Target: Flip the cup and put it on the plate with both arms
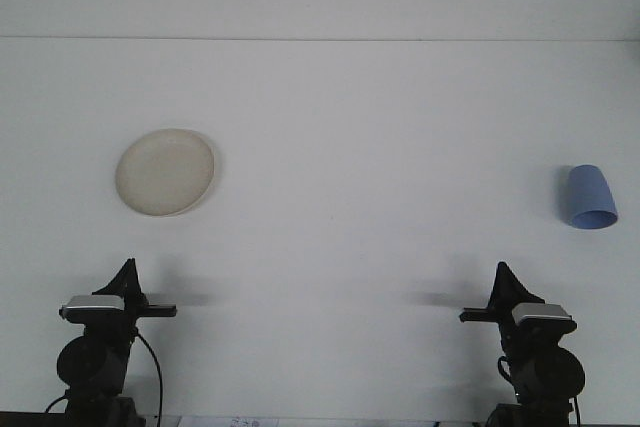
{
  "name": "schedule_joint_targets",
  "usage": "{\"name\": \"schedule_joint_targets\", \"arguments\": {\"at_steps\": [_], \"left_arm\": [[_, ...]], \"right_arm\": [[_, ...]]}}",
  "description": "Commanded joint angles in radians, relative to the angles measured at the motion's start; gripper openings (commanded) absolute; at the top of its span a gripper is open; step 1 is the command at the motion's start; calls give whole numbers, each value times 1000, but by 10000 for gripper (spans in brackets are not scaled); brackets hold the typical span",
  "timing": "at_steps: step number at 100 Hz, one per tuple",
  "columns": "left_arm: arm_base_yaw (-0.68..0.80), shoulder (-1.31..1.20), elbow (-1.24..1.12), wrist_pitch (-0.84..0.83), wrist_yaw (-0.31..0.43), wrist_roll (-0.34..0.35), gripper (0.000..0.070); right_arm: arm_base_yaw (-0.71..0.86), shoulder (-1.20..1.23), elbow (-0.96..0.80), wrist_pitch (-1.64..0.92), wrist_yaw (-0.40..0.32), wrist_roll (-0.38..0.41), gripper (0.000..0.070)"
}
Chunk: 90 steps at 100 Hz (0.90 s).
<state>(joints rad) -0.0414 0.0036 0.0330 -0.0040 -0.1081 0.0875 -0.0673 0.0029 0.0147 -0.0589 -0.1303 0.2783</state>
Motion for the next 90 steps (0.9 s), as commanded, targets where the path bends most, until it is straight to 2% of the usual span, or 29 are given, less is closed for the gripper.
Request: {"name": "schedule_joint_targets", "arguments": {"at_steps": [1, 13, 19, 24, 28, 36, 40, 48, 66, 73, 90], "left_arm": [[1, -1, -19, 11, -4, 1, 12], [1, -1, -19, 11, -4, 1, 12], [1, -1, -19, 11, -4, 1, 12], [1, -1, -19, 11, -4, 1, 12], [1, -1, -19, 11, -4, 1, 12], [1, -1, -19, 11, -4, 1, 12], [1, -1, -19, 11, -4, 1, 12], [1, -1, -19, 11, -4, 1, 12], [1, -1, -19, 11, -4, 1, 12], [1, 0, -19, 11, -4, 1, 12], [1, -1, -19, 11, -4, 1, 12]], "right_arm": [[-2, -2, -2, 28, -2, 138, 4], [-2, -2, 39, 55, 7, 240, 3], [-1, 6, 94, 29, 40, 242, 4], [-2, 31, 150, 10, 61, 214, 26], [-2, 56, 201, -13, 72, 171, 119], [-2, 137, 312, -66, 105, 78, 411], [-2, 187, 367, -99, 113, 32, 482], [-2, 293, 473, -175, 125, -64, 483], [-6, 524, 669, -329, 269, -233, 483], [-23, 614, 724, -358, 323, -257, 484], [-131, 810, 831, -454, 326, -287, 485]]}}
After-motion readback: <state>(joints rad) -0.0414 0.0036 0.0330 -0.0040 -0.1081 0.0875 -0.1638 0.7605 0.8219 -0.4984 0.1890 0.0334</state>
